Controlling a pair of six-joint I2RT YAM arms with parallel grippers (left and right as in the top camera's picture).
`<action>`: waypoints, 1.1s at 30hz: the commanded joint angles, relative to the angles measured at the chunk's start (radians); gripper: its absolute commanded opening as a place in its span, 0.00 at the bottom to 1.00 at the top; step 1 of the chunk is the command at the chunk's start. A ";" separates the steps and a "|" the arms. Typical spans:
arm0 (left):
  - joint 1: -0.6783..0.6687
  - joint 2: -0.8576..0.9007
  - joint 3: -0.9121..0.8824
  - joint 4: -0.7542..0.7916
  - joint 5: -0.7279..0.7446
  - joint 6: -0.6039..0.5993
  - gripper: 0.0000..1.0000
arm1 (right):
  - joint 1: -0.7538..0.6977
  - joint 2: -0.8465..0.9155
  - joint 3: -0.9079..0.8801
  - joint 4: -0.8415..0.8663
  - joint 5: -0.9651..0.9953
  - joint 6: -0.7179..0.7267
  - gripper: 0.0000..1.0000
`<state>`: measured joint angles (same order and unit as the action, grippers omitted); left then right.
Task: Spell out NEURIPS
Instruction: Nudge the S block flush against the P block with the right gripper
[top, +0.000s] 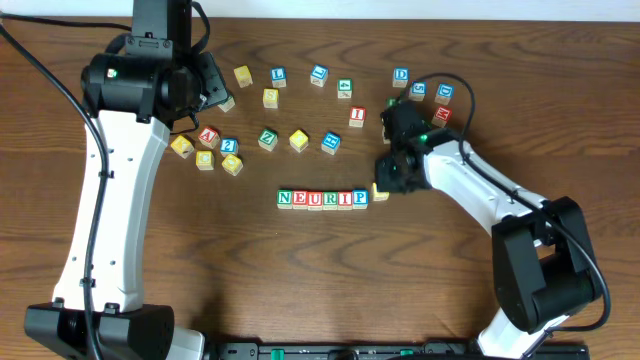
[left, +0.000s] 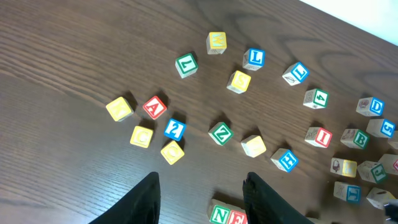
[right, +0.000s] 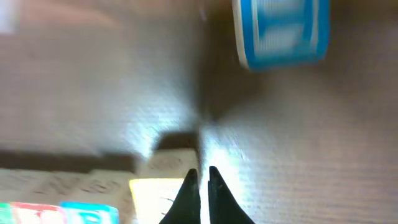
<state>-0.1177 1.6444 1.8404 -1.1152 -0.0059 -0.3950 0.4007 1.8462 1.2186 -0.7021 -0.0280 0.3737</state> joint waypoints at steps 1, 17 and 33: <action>0.006 0.002 -0.006 -0.002 -0.006 0.006 0.43 | 0.004 -0.012 0.055 0.026 0.018 -0.011 0.04; 0.006 0.002 -0.006 -0.002 -0.006 0.006 0.43 | 0.043 0.080 0.028 0.058 0.018 0.060 0.02; 0.006 0.002 -0.006 -0.002 -0.005 0.006 0.43 | 0.057 0.084 0.029 0.013 0.018 0.075 0.01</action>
<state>-0.1177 1.6447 1.8404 -1.1152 -0.0059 -0.3950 0.4458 1.9240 1.2526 -0.6983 -0.0223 0.4347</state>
